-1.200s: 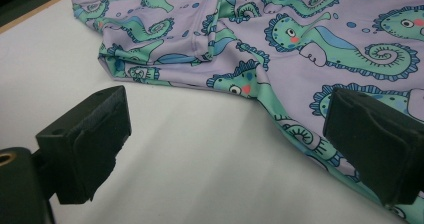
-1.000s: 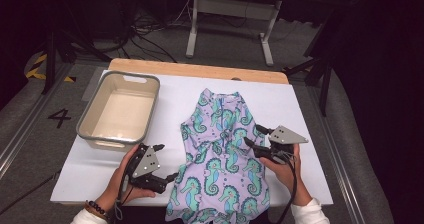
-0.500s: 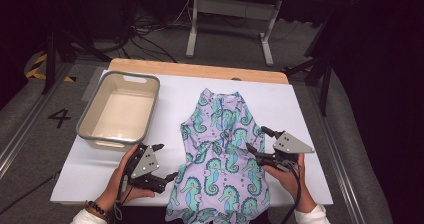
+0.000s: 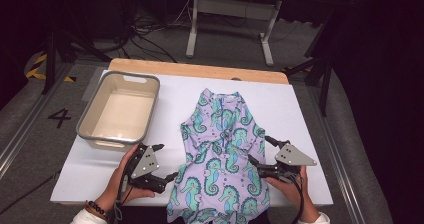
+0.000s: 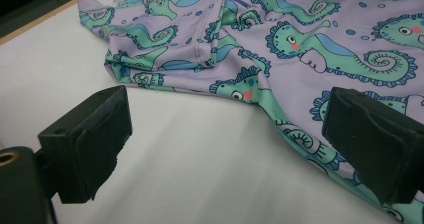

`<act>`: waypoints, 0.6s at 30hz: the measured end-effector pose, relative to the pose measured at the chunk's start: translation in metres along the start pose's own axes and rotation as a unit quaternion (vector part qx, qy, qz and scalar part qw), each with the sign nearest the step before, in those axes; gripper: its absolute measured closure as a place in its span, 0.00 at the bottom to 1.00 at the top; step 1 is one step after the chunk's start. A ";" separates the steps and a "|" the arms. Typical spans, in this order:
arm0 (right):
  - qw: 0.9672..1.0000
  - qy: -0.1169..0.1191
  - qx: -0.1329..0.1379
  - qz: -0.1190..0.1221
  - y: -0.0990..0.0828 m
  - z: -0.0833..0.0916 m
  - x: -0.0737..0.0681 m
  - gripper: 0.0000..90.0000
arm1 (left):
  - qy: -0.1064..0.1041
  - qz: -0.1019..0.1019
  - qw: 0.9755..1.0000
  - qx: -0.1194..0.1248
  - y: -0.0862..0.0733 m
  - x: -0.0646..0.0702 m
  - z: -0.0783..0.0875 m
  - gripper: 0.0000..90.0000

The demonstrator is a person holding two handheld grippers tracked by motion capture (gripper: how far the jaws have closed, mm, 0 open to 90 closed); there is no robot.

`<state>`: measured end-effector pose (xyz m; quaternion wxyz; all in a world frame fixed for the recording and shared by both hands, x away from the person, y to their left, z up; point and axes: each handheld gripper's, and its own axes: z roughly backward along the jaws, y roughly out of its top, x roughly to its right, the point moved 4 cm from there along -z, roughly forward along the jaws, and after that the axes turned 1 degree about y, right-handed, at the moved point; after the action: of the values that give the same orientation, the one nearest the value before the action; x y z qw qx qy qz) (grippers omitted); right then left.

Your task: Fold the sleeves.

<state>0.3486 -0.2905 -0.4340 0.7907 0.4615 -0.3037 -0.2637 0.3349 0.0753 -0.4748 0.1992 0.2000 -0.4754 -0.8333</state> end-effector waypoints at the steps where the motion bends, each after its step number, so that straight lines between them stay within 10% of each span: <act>1: 1.000 0.002 -0.001 0.000 -0.002 0.000 -0.001 0.19 | 0.001 -0.001 1.000 0.000 0.000 0.000 0.000 0.07; 18: 0.999 0.001 -0.031 -0.009 -0.033 0.001 -0.005 0.16 | 0.001 0.000 1.000 0.000 0.000 -0.001 -0.001 0.07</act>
<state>0.3401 -0.3024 -0.4642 0.8026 0.4398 -0.2903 -0.2796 0.3360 0.0752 -0.4750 0.1998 0.2005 -0.4752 -0.8331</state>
